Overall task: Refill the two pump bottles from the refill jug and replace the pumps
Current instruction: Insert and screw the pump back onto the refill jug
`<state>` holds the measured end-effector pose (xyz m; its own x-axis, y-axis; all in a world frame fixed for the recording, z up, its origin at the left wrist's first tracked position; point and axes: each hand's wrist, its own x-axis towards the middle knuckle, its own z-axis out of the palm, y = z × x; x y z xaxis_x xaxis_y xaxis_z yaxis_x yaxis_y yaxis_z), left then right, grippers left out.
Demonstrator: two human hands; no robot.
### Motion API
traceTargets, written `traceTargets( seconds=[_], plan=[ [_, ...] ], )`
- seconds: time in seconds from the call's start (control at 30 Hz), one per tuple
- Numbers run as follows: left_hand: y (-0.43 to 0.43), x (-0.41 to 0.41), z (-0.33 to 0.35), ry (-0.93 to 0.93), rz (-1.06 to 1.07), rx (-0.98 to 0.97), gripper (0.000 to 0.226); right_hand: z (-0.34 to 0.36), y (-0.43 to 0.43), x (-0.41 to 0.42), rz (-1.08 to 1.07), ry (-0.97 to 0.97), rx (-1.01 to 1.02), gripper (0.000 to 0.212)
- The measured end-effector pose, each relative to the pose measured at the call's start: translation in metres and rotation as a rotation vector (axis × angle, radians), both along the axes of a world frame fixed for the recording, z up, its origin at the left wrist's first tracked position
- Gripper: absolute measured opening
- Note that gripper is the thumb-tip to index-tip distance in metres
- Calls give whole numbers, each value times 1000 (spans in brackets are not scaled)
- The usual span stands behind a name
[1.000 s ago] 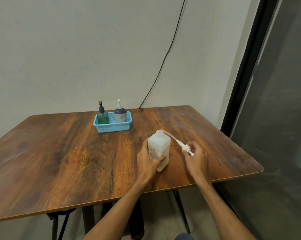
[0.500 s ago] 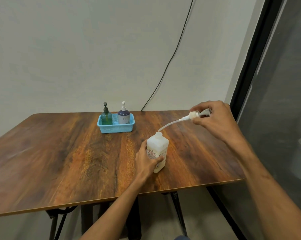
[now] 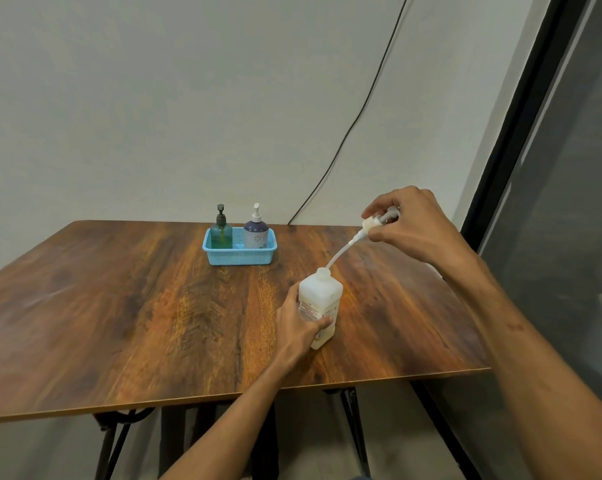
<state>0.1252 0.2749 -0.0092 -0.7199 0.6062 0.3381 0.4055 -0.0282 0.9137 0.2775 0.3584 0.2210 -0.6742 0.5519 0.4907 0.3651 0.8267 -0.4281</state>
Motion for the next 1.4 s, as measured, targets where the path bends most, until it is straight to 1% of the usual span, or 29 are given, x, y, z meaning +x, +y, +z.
traceTargets(
  seconds=[0.23,0.43,0.53,0.67,0.8,1.13,1.27,1.4],
  plan=[
    [1,-1,-5,5,3,-5,83,-11,1,-48,52,-232,-10,34],
    [0,-2,-7,8,-10,9,82,-28,-4,-68,58,-338,-73,22],
    [-1,-1,-8,5,-12,15,82,-37,-4,-70,39,-394,-86,21],
    [-2,-1,-8,2,-17,22,81,-54,5,-78,94,-380,-164,32],
    [-1,0,-11,-10,-16,27,79,-60,10,-82,104,-370,-180,28],
    [-2,0,-15,-1,-11,54,79,-61,17,-86,166,-382,-220,26],
    [-2,0,-18,-5,-17,74,78,-68,21,-86,173,-332,-239,26],
    [-2,1,-23,-12,-24,104,80,-87,26,-82,145,-228,-300,24]
  ],
)
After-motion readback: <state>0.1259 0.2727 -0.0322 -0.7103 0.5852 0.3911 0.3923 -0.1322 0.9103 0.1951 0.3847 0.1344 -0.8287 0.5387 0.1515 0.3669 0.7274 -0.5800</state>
